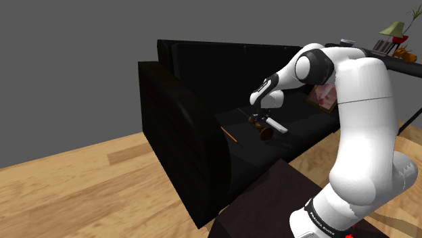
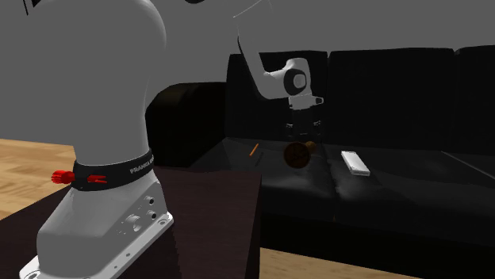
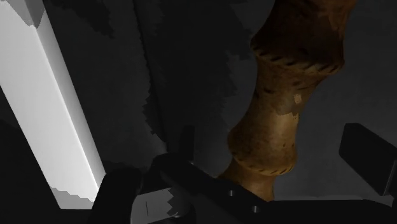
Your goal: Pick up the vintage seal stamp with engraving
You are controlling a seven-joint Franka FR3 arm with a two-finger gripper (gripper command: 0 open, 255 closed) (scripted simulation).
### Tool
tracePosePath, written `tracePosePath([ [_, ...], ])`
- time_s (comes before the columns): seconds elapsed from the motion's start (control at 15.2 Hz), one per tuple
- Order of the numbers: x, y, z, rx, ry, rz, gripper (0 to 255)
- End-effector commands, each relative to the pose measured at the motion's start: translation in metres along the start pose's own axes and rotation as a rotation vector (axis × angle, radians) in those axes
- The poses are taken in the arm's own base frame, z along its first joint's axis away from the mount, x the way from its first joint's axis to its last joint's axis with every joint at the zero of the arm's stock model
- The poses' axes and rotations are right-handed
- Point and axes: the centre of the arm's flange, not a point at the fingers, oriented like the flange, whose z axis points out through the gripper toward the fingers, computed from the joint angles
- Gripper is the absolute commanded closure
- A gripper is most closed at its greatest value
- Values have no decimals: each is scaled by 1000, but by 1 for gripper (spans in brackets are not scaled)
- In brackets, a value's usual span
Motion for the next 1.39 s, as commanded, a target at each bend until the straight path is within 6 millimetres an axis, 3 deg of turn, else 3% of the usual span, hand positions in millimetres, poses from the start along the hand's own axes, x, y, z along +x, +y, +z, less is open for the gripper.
tracePosePath([
  [0.0,0,-1,3,0,0,0,255],
  [0.59,0,-1,2,0,0,0,255],
  [1.32,1,9,-55,0,0,0,255],
])
